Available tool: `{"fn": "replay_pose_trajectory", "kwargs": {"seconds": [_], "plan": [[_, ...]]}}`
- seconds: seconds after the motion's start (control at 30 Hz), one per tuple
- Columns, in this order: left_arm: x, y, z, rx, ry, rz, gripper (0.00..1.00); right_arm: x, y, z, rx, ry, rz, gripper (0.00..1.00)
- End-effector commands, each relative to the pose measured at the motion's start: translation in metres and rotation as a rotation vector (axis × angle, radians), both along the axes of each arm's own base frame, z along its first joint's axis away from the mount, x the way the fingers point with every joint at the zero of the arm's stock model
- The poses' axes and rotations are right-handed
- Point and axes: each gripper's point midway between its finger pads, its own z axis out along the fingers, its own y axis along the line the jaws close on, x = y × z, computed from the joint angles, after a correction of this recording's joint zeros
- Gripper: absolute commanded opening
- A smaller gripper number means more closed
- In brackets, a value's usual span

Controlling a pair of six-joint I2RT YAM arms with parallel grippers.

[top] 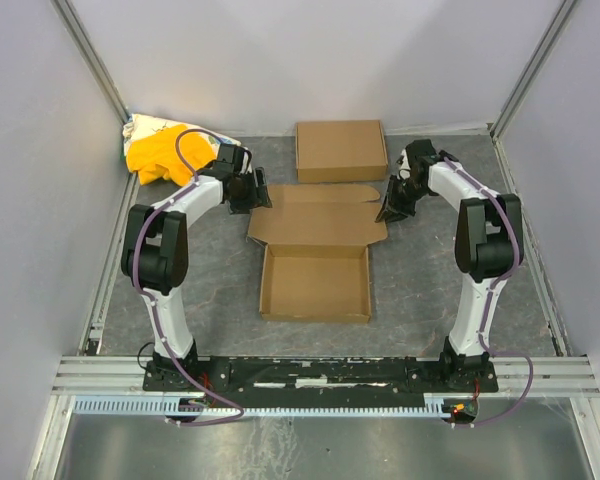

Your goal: Fold the paper box

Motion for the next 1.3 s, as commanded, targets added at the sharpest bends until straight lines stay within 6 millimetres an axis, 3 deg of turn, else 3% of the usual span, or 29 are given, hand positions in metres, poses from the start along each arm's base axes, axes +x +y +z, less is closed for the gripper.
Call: {"fn": "replay_pose_trajectory", "kwargs": {"seconds": [0.0,0.17,0.6,0.77,0.9,1.07,1.27], "plan": [[0.01,-0.01,0.015,-0.008,-0.067,-0.067,0.74,0.0,0.004,0.02,0.007,-0.054,0.015,0.21],[0.002,-0.02,0.023,-0.006,-0.073,-0.102,0.65,-0.002,0.012,0.032,0.002,-0.076,0.035,0.13],[-0.023,-0.03,0.035,-0.007,-0.069,-0.146,0.42,-0.016,0.027,0.06,-0.059,-0.127,0.076,0.07],[-0.033,-0.042,0.055,-0.054,-0.099,-0.161,0.4,-0.022,0.032,0.079,-0.065,-0.169,0.088,0.06],[-0.041,-0.059,0.064,-0.081,-0.118,-0.19,0.39,-0.028,0.039,0.083,-0.069,-0.18,0.098,0.05],[-0.052,-0.081,0.052,-0.062,-0.093,-0.235,0.4,-0.038,0.05,0.072,-0.083,-0.16,0.12,0.04],[-0.058,-0.076,0.025,-0.022,-0.049,-0.227,0.39,-0.047,0.052,0.061,-0.125,-0.148,0.13,0.03]]}}
